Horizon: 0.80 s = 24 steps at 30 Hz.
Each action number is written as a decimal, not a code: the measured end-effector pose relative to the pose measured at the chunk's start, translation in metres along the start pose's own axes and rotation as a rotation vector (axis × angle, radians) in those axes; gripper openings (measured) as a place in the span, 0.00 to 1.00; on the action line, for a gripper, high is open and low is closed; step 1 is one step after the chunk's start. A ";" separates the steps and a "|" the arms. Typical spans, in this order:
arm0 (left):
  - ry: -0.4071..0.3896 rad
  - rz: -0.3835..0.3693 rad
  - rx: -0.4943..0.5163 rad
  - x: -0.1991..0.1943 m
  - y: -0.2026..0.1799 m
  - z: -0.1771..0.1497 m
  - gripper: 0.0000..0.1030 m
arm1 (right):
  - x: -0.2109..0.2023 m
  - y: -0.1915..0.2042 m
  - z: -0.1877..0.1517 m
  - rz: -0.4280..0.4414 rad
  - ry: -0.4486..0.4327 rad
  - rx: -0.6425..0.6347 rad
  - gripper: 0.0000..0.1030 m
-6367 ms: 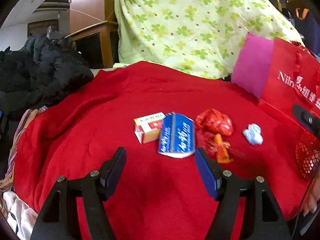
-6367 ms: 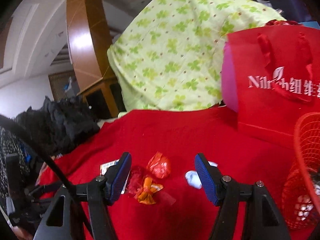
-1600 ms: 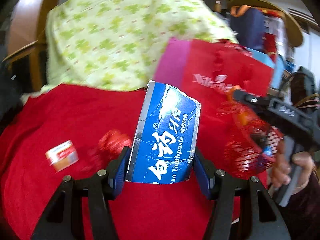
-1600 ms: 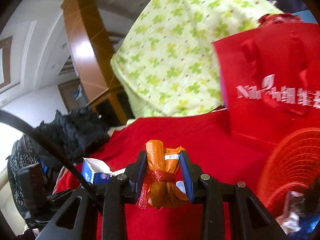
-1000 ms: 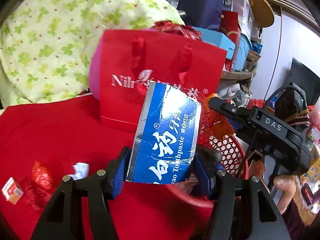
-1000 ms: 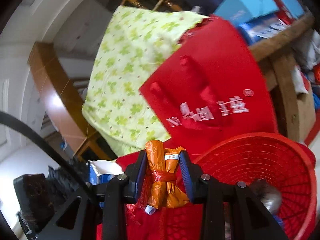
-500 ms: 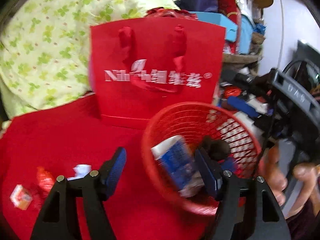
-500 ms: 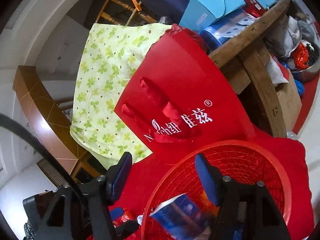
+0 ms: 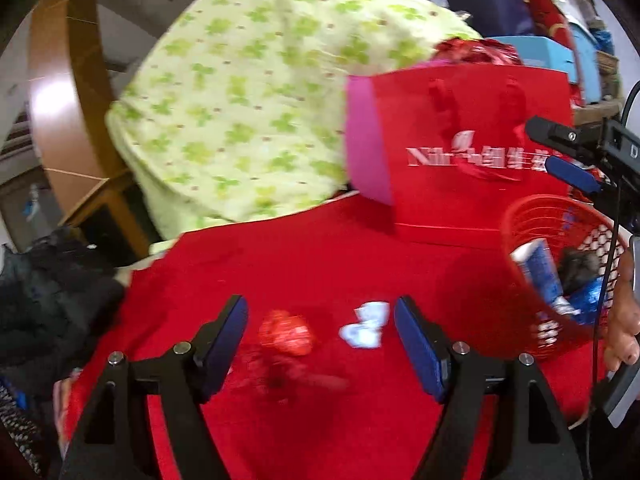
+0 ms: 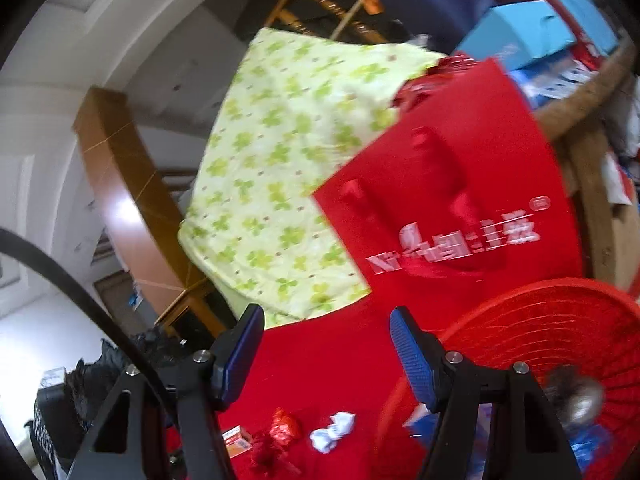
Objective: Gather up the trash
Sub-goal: 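Move both open tools back over the remaining trash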
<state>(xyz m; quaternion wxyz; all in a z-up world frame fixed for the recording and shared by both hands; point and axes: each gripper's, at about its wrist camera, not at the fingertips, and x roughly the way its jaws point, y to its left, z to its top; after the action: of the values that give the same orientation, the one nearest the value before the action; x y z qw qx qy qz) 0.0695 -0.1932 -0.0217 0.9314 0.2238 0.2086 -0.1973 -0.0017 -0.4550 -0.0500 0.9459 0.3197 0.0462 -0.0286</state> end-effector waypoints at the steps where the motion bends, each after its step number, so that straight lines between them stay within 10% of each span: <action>1: -0.002 0.011 -0.004 -0.002 0.005 -0.001 0.74 | 0.004 0.005 -0.003 0.006 0.005 -0.009 0.67; 24: -0.006 0.103 -0.081 -0.014 0.073 -0.032 0.74 | 0.088 0.077 -0.076 0.053 0.180 -0.095 0.67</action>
<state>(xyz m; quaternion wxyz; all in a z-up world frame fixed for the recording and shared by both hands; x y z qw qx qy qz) 0.0821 -0.1135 -0.0166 0.9493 0.1956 0.2017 -0.1413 0.0868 -0.3503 -0.0730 0.9525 0.2768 0.1238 0.0274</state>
